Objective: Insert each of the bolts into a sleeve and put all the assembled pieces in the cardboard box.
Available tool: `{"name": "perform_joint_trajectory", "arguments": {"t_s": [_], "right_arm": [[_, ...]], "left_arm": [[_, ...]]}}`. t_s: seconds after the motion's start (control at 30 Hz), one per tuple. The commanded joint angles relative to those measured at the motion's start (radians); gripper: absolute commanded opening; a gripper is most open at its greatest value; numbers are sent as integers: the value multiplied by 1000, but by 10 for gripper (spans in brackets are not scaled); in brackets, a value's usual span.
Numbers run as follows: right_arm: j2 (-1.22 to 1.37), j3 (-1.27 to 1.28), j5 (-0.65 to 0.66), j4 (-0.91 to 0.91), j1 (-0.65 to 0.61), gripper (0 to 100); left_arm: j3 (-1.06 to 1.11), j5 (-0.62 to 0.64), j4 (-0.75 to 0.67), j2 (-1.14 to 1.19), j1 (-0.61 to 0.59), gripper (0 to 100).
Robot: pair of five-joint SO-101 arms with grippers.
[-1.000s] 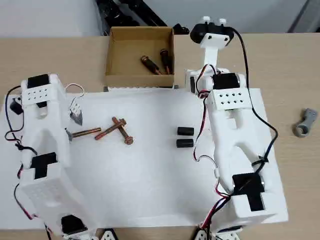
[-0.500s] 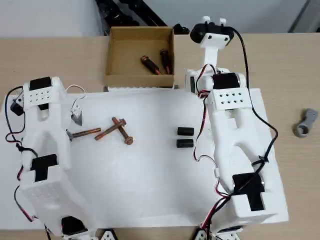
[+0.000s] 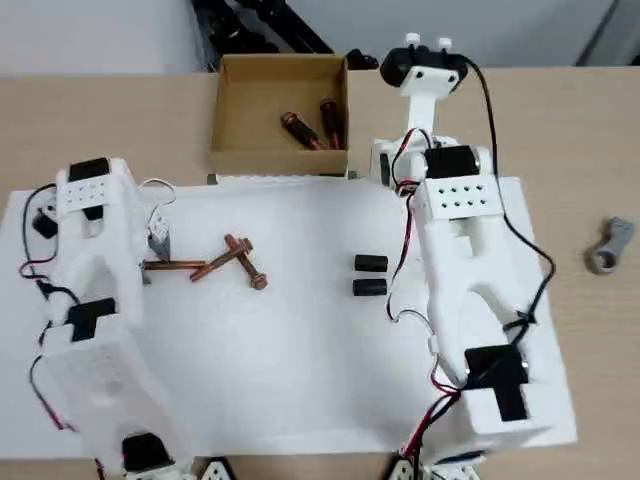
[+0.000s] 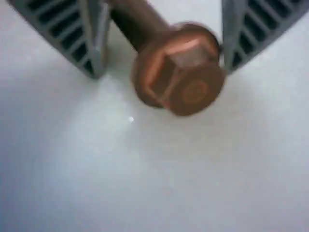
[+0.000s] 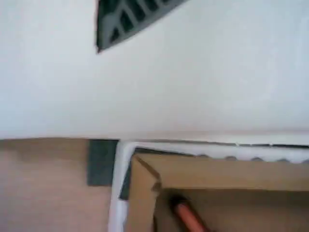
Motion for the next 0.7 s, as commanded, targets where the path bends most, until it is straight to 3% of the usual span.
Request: {"name": "perform_joint_trajectory", "arguments": {"t_s": [0.0,0.13,0.27,0.5,0.67], "right_arm": [[-50,-6,-8,4,8,151],[-50,-6,-8,4,8,151],[-51,-6,-6,4,8,151],[-53,-6,-6,4,8,151],[-58,-6,-6,4,8,151]], "left_arm": [[-76,2,80,129,17,156],[-186,0,152,175,17,135],[-196,-55,152,180,20,0],[-196,-72,152,120,28,5],[-196,-155,152,-46,31,5]]}}
